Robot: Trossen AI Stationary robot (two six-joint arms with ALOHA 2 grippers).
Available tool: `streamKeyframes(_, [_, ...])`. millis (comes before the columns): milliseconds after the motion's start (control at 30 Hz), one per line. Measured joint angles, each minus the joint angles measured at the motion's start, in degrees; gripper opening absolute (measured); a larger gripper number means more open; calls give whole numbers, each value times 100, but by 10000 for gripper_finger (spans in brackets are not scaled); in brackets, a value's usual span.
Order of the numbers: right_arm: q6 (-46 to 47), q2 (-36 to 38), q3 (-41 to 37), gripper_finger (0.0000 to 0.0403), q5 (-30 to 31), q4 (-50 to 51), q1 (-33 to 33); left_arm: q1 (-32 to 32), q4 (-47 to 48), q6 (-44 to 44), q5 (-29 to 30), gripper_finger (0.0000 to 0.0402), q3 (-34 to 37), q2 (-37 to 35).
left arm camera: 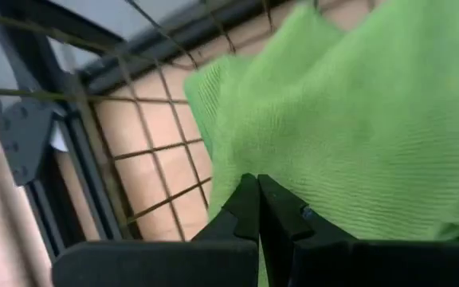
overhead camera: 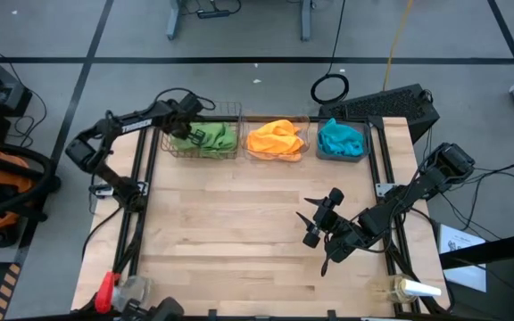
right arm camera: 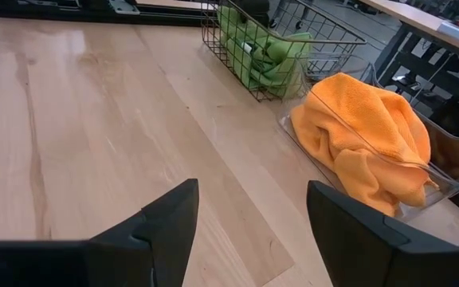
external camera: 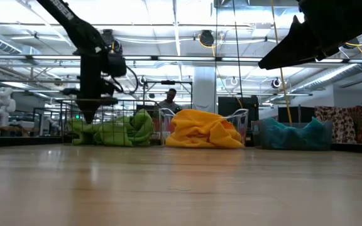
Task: Sort microfiber towel by color & place in baskets
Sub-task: Put the green microfiber towel into the wire basket, then return to Home Position
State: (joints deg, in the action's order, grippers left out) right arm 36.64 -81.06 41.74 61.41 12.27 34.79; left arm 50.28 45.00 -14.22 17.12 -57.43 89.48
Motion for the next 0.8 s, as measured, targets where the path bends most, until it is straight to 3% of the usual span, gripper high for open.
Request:
streamKeyframes(233, [-328, 0, 0, 223, 0, -86, 1, -114, -100, 124, 4, 0, 0, -1031])
streamKeyframes(400, [-800, 94, -2, 181, -37, -79, -1, -585, -478, 551, -354, 3, 0, -2077])
streamKeyframes(533, [-1448, 522, -2, 110, -434, -75, -49, -1402, -954, 616, -852, 4, 0, -2757])
streamKeyframes(667, [-2424, 1204, -2, 27, -1051, -70, -211, -2595, -1372, 876, -959, 4, 0, -3068])
streamKeyframes(800, [-3197, 1815, -4, 11, -1923, 14, -395, -3783, -2112, 1198, -814, 5, 128, -3052])
